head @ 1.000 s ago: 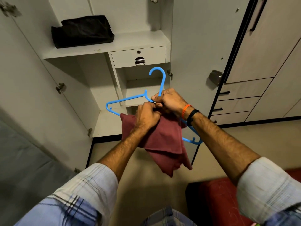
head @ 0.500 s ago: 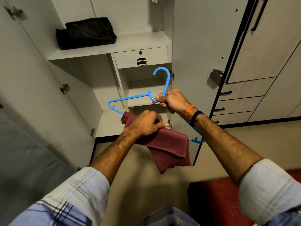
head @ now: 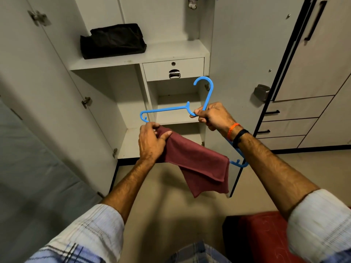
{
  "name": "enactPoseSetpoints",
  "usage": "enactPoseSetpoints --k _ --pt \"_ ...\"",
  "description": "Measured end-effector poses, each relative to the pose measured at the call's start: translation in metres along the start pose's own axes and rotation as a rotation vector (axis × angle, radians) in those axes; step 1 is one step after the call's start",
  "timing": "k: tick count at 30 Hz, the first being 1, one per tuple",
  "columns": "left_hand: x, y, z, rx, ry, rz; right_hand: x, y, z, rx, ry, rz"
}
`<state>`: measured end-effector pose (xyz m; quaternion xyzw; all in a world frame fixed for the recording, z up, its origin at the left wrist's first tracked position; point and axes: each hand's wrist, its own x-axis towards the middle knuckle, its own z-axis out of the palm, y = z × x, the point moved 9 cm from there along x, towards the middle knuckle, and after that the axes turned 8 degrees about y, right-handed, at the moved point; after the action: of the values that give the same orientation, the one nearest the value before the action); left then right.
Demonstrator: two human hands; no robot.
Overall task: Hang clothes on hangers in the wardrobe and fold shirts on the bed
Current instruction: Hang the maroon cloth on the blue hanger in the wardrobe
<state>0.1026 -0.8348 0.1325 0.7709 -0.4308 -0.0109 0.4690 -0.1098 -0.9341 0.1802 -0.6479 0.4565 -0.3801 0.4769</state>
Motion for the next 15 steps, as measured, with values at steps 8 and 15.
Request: enactPoseSetpoints --k 8,15 --pt "-0.023 -0.034 0.027 -0.461 -0.337 -0.55 -0.004 -0.002 -0.001 -0.002 -0.001 0.003" --pt "-0.021 -0.035 0.026 -0.397 -0.487 -0.566 -0.006 0.004 -0.002 -0.022 -0.008 -0.008"
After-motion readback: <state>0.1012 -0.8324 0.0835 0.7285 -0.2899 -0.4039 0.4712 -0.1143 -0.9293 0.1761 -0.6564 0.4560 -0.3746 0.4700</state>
